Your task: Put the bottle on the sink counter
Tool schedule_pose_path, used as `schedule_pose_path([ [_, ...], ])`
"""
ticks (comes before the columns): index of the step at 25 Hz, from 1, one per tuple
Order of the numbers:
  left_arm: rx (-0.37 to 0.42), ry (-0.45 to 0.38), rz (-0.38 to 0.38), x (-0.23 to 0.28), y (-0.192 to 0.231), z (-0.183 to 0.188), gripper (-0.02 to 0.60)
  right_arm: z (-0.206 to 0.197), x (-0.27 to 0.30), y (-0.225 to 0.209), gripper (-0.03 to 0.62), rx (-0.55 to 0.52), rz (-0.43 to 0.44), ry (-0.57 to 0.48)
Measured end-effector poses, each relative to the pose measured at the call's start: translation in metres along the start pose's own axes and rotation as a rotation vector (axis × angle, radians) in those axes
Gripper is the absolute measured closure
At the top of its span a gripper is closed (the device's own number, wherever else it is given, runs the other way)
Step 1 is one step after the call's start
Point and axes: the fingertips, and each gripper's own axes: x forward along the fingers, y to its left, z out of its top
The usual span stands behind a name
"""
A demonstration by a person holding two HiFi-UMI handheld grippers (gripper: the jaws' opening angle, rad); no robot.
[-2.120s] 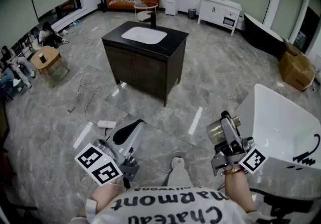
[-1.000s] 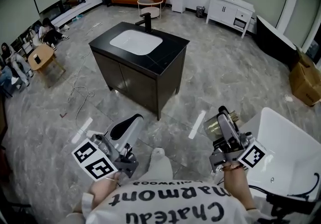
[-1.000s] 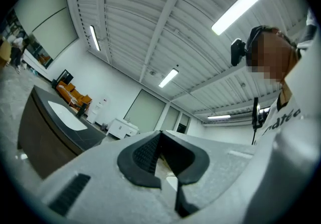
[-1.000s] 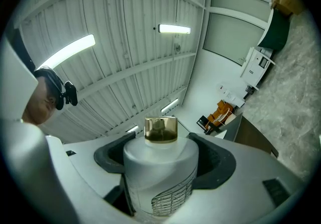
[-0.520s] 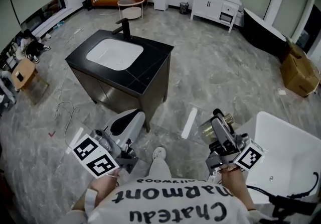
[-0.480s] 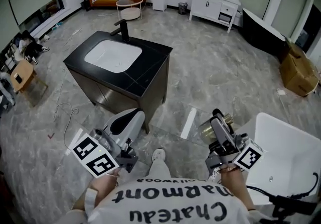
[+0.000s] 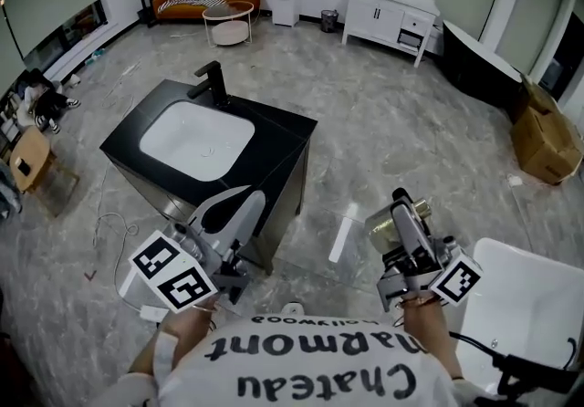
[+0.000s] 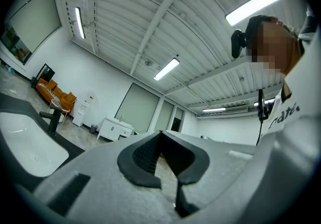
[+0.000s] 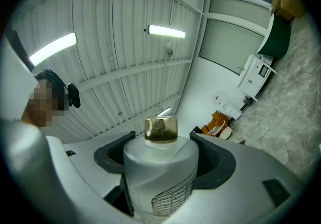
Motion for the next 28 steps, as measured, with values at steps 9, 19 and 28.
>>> schedule_pose_path([
  [9,-0.087,0.041,-0.034,0.05,0.068,-0.011,0.568,-0.01,0.055,-0.056,0.247,0.051,-0.049,0.03],
  [19,-0.054,0.104,0.072,0.076,0.134,-0.041,0.566,-0.031,0.117,-0.125,0.247,0.107,-0.042,0.139],
  [28,0.005,0.071,0.142,0.128,0.201,-0.044,0.566,-0.04,0.217,-0.214,0.247,0.196,0.054,0.255],
])
